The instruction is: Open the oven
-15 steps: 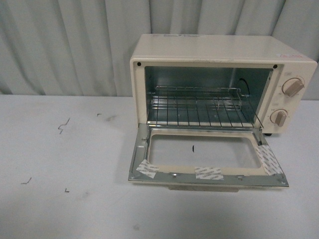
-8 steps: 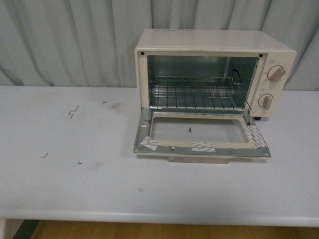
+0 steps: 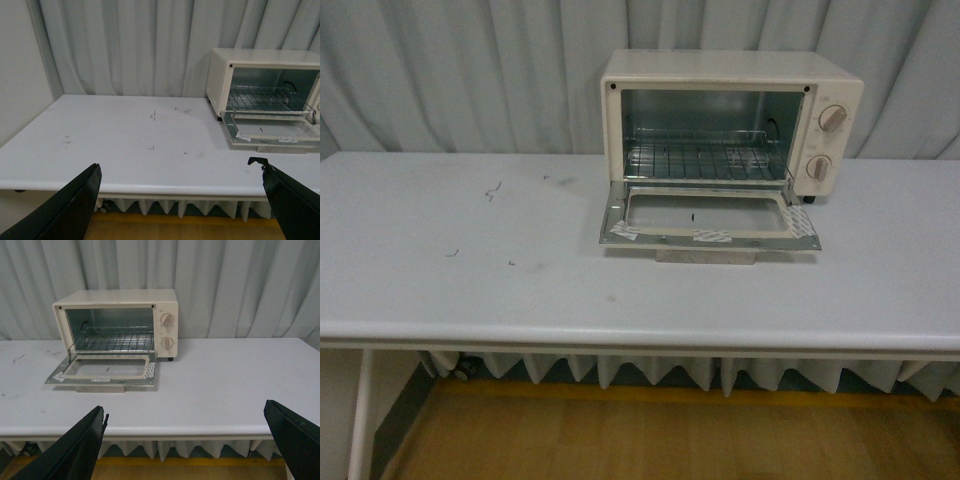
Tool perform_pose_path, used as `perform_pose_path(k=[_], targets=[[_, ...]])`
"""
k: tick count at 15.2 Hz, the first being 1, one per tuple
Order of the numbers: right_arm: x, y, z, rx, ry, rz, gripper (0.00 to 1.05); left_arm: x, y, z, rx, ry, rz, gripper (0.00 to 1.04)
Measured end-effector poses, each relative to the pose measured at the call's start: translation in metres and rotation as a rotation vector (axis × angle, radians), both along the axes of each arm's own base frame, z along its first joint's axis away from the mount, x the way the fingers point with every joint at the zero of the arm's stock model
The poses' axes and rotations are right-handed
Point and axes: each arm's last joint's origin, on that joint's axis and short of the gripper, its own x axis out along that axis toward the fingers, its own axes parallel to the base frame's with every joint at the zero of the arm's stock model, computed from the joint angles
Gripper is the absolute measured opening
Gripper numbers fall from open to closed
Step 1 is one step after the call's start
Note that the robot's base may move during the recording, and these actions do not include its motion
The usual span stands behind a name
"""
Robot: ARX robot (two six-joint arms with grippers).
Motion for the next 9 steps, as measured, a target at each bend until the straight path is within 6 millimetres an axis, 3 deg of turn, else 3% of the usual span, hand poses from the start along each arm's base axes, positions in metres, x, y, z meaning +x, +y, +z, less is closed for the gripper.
perform_pose_path(k=[9], targets=[[0.0000, 0.0000, 0.0000, 0.000, 0.000, 0.000, 0.98, 0.0000, 0.0000, 0.0000, 0.000, 0.000, 0.000, 0.98]])
